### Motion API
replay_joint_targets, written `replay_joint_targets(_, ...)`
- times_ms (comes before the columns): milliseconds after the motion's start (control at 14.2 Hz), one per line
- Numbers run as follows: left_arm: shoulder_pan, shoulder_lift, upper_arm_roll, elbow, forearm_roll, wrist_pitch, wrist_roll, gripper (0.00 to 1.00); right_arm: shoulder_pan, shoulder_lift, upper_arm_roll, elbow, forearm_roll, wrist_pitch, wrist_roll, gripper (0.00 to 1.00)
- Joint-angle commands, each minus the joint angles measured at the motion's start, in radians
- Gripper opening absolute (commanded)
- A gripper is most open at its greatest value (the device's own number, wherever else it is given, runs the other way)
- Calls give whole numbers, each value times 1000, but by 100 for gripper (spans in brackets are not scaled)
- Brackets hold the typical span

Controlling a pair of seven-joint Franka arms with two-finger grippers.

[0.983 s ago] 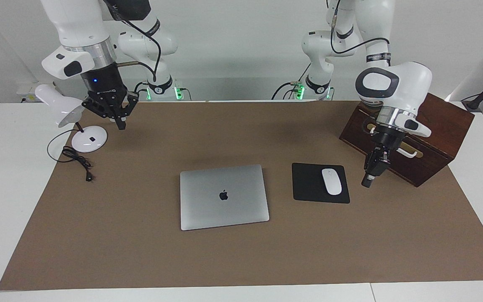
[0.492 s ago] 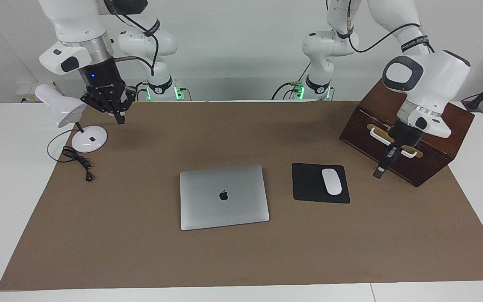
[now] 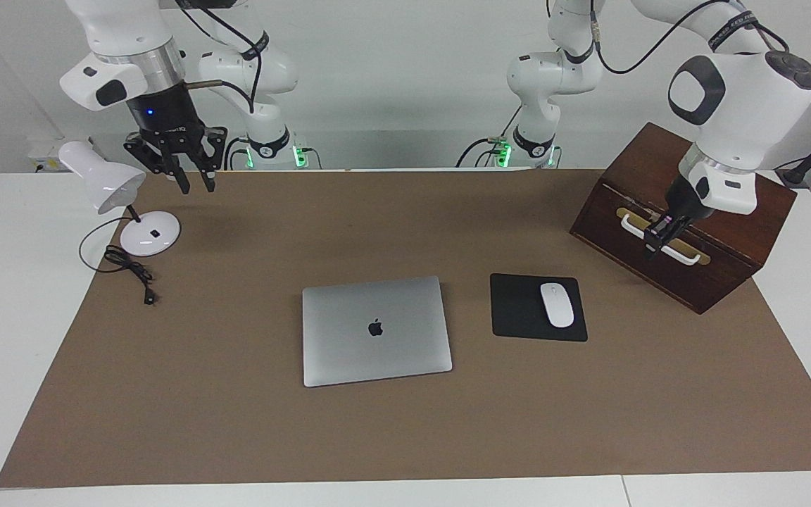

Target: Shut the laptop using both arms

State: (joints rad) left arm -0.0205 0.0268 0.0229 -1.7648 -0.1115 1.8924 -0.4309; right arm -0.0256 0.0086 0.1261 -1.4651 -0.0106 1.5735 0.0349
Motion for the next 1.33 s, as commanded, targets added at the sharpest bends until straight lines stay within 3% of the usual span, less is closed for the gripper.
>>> replay_joint_targets(0, 10, -64, 2, -4, 27, -125, 14, 0, -42, -42, 20, -64, 20, -4, 10, 100)
replay_joint_targets(140, 11, -99, 3, -5, 27, -205, 14, 0, -57, -68, 20, -112, 23, 2, 10, 100)
replay_joint_targets(562, 53, -171, 2, -28, 38, -415, 67, 0, -65, -75, 20, -112, 24, -18, 30, 100)
replay_joint_targets(702, 34, -197, -7, -64, 136, -426, 115, 0, -79, -79, 20, -115, 26, -18, 26, 100)
replay_joint_targets(843, 31, -217, -12, -97, 136, -415, 119, 0, -83, -82, 18, -127, 27, -13, 19, 100)
replay_joint_targets(913, 27, -219, -12, -100, 136, -403, 126, 13, -89, -90, 18, -142, 26, -3, 17, 100)
replay_joint_targets(1053, 5, -211, -9, -99, 136, -345, 126, 19, -94, -107, 17, -181, 27, 23, 16, 100)
replay_joint_targets(1123, 4, -209, -3, -99, 136, -310, 120, 34, -94, -108, 17, -182, 27, 25, 16, 100)
replay_joint_targets(1194, 2, -203, 0, -96, 136, -306, 127, 35, -94, -108, 15, -182, 27, 26, 19, 100)
replay_joint_targets(1264, -9, -191, 5, -94, 136, -302, 130, 44, -94, -108, 12, -182, 27, 25, 17, 100)
